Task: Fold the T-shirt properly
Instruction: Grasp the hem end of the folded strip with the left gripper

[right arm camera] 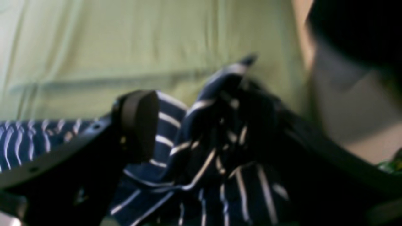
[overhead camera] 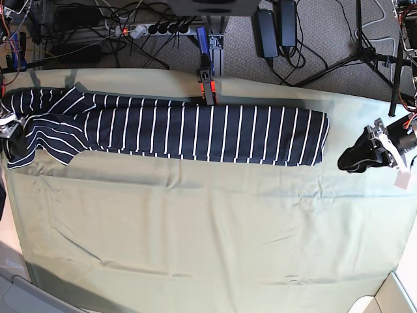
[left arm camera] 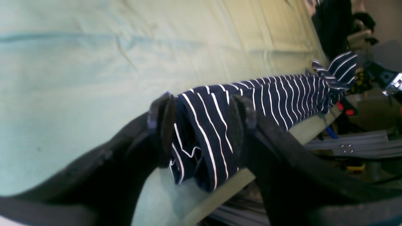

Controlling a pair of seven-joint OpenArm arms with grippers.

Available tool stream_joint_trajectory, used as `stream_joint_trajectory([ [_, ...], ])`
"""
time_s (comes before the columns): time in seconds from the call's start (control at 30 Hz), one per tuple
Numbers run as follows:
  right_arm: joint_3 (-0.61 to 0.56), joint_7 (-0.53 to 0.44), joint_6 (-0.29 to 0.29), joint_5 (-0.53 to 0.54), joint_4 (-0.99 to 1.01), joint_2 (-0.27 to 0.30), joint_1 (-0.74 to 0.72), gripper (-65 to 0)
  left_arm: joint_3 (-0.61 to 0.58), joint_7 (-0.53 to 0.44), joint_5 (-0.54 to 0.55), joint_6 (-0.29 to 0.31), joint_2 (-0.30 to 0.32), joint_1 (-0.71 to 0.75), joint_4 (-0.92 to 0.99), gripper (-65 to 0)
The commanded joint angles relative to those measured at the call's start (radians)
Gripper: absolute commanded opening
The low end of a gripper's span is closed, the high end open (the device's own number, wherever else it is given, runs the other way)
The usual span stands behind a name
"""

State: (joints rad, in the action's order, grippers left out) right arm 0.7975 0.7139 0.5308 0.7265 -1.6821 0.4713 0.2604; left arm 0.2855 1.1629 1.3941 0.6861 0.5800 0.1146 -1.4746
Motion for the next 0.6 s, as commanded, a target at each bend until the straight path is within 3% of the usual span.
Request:
stream_joint_trajectory([
  [0.0,0.01,-0.016,-0.029,0.03,-0.034,0.024,-0.005,-21.4,0.006,-0.015,0.022,0.012,0.018,0.004,-0.017,-34.0],
  [0.07,0.006,-0.005,-0.029,0.055,-0.062,0.024,-0.005,-23.7,0.006,-0.024,0.022,0.012,0.018,0.023,-0.016,-34.0],
  [0.1,0.005,-0.005,-0.029,0.06,-0.07,0.024,-0.005,-29.1,0.006,-0.024,0.021,0.012,0.018,0.029,-0.016,-34.0],
  [0.23,0.0,-0.005,-0.029,0.074,-0.076,0.023,-0.005,-65.0,0.006,-0.034,0.019,0.012,0.018,0.048,-0.016,-34.0],
  [0.43,-0.014,-0.025,-0.029,0.002,-0.027,0.01,-0.005,-65.0,0.006,-0.039,0.023,0.012,0.017,0.057,-0.016,-34.0],
  [0.57,-0.049,-0.12,-0.029,-0.088,0.132,0.011,-0.005,-65.0,0.006,-0.064,0.021,0.012,0.012,0.058,-0.016,-34.0],
])
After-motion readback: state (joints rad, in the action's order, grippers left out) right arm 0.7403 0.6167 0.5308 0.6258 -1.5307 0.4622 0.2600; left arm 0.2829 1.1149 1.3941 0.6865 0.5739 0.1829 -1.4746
